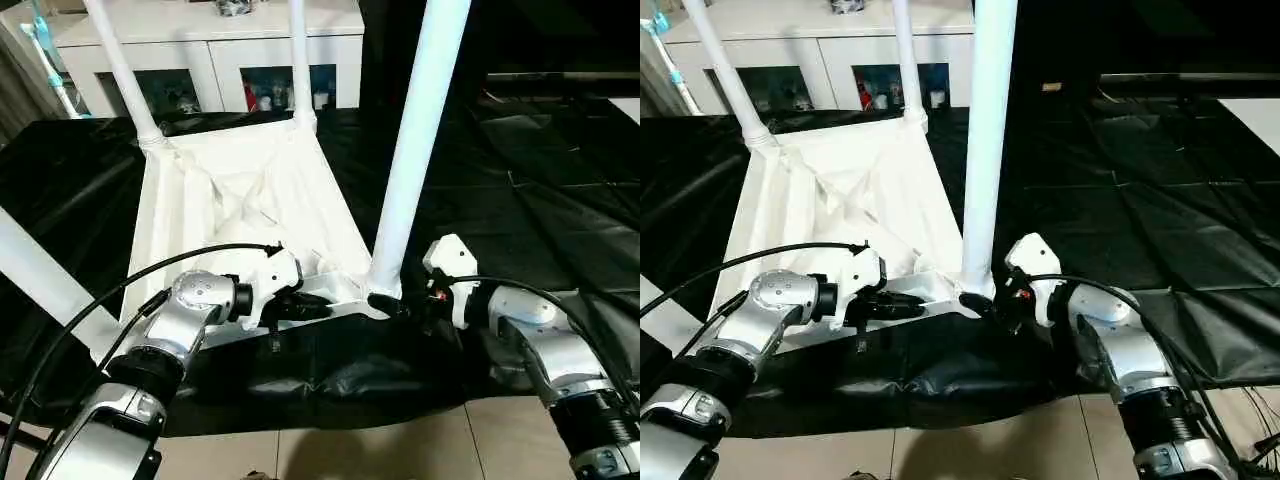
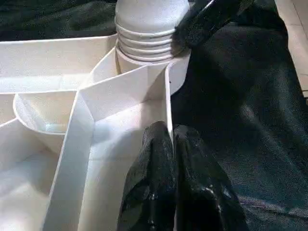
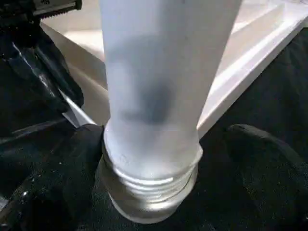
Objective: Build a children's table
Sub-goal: Rotate leg to tighten
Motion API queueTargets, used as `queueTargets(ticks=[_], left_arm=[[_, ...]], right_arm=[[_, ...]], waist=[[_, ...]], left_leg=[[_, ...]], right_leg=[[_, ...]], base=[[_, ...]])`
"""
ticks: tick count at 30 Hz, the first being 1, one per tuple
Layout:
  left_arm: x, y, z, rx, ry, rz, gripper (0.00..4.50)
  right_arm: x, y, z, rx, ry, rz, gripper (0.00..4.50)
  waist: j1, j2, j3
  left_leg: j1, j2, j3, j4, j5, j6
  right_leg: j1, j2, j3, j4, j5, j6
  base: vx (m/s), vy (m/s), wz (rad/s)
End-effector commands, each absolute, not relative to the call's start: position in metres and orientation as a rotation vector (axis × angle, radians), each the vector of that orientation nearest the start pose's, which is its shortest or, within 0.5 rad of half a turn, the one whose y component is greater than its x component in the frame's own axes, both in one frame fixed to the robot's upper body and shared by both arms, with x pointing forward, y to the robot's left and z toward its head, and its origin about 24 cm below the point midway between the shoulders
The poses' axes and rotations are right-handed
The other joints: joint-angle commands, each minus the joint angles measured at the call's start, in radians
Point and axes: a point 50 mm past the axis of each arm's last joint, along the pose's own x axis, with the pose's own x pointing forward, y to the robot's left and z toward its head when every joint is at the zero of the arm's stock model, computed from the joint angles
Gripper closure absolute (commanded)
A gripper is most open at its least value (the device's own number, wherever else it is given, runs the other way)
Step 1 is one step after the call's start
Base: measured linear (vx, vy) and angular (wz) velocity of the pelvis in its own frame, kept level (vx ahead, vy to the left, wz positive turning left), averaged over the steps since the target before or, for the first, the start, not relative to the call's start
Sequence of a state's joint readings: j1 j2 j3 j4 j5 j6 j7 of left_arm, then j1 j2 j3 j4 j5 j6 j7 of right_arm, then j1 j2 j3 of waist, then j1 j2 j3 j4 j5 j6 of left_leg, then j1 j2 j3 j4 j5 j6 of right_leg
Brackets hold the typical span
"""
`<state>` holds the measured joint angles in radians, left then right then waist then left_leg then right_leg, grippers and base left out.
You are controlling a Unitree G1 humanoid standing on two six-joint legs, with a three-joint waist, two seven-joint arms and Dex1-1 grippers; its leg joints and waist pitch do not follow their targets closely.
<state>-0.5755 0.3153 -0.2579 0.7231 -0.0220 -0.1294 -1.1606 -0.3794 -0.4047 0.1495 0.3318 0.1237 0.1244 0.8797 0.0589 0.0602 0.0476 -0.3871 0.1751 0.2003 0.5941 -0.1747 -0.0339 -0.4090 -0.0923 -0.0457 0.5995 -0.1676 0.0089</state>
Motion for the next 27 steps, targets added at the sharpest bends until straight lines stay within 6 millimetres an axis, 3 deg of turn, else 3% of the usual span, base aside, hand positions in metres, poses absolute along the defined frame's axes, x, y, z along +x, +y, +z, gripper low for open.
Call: queueTargets(ticks=[1, 6, 7, 22, 27], left_arm=[[0.310, 0.130, 0.030, 0.368, 0.361, -1.327, 4.50], [0.310, 0.130, 0.030, 0.374, 0.358, -1.328, 4.50], [0.310, 0.130, 0.030, 0.374, 0.358, -1.328, 4.50], [0.308, 0.130, 0.028, 0.369, 0.377, -1.346, 4.50], [0.308, 0.131, 0.027, 0.365, 0.387, -1.332, 4.50]], right_arm=[[0.305, -0.159, 0.059, -0.263, 0.241, 0.961, 0.06], [0.307, -0.155, 0.058, -0.230, 0.234, 0.970, 0.22], [0.307, -0.155, 0.058, -0.230, 0.236, 0.970, 0.50], [0.306, -0.153, 0.052, -0.219, 0.251, 0.995, 1.73], [0.309, -0.155, 0.048, -0.221, 0.260, 0.938, 1.80]], waist=[[0.002, -0.023, -0.064], [0.003, -0.024, -0.065], [0.003, -0.024, -0.064], [0.003, -0.026, -0.064], [-0.001, -0.026, -0.062]], left_leg=[[0.017, 0.050, -0.022, -0.070, -0.253, 0.057], [0.017, 0.050, -0.022, -0.070, -0.254, 0.056], [0.017, 0.050, -0.022, -0.071, -0.256, 0.056], [0.018, 0.051, -0.023, -0.072, -0.258, 0.054], [0.018, 0.051, -0.023, -0.074, -0.276, 0.045]], right_leg=[[0.042, -0.053, 0.032, -0.076, -0.305, -0.221], [0.042, -0.053, 0.032, -0.075, -0.295, -0.227], [0.042, -0.053, 0.032, -0.076, -0.298, -0.226], [0.042, -0.052, 0.032, -0.075, -0.292, -0.229], [0.041, -0.053, 0.033, -0.077, -0.311, -0.228]], base=[[0.000, 0.000, 0.00], [0.000, 0.000, 0.00], [0.000, 0.000, 0.00], [0.000, 0.000, 0.00], [0.000, 0.000, 0.00]])
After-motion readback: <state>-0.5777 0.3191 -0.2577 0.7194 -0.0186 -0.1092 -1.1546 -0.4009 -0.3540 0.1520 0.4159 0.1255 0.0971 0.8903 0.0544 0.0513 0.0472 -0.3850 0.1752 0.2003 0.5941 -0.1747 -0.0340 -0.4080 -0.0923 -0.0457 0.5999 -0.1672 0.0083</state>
